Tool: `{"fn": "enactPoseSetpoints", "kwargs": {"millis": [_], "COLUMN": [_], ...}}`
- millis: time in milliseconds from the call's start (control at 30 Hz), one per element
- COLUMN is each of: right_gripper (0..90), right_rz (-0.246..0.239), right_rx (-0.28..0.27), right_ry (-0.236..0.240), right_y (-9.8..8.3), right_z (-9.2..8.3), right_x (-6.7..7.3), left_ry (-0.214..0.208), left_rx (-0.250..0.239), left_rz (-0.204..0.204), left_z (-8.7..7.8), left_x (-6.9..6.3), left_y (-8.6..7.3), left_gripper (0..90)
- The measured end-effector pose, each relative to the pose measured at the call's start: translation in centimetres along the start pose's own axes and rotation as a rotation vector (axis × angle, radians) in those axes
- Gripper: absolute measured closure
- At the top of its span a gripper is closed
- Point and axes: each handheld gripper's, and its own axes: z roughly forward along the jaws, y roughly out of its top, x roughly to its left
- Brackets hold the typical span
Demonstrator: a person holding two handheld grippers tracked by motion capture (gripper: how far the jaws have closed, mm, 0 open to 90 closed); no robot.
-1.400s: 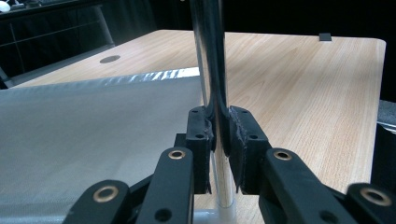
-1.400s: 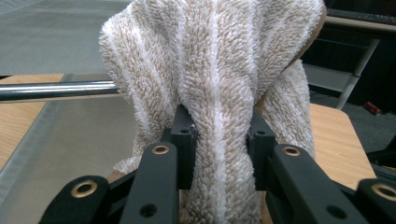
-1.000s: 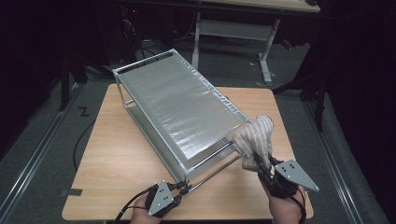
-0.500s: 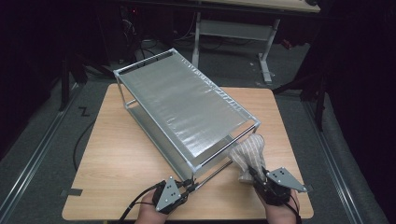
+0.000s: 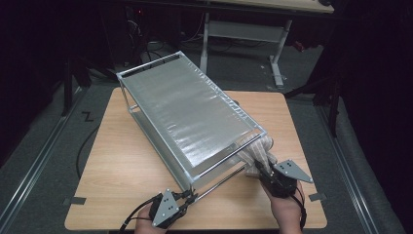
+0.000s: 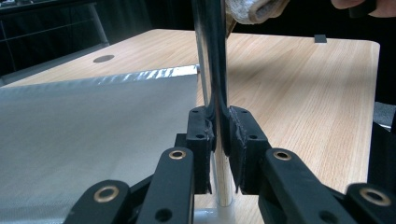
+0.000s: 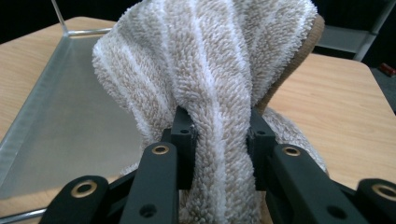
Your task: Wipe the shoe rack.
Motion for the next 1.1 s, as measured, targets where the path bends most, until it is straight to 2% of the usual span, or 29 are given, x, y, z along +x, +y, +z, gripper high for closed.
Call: {"fn": "enactPoseSetpoints", "kwargs": {"millis": [167,400,733,1100], "right_gripper": [71.2,71.3,71.3,71.4], "right_rz": [-0.022,-0.066,-0.125,-0.218], "right_rx": [-0.009,-0.027,-0.036,-0.047], "right_ry": [0.013,0.055,0.178,0.31], "right_y": [0.4,0.7,1.0,1.3], "right_z": [0.3,-0.1,-0.8,-2.0], "right_x": [0.5,1.9,5.2,9.4], "left_ry": [0.002,-0.005,-0.012,-0.012], "left_rx": [-0.002,-0.003,-0.004,-0.004], "left_rz": [-0.001,0.002,0.007,0.009], "left_z": [-0.2,-0.2,-0.1,-0.1], "left_x": [0.1,0.2,0.2,0.2], "left_y": [-0.1,-0.1,-0.1,-0.1], "left_gripper": [79.0,79.0,78.9,78.9]}}
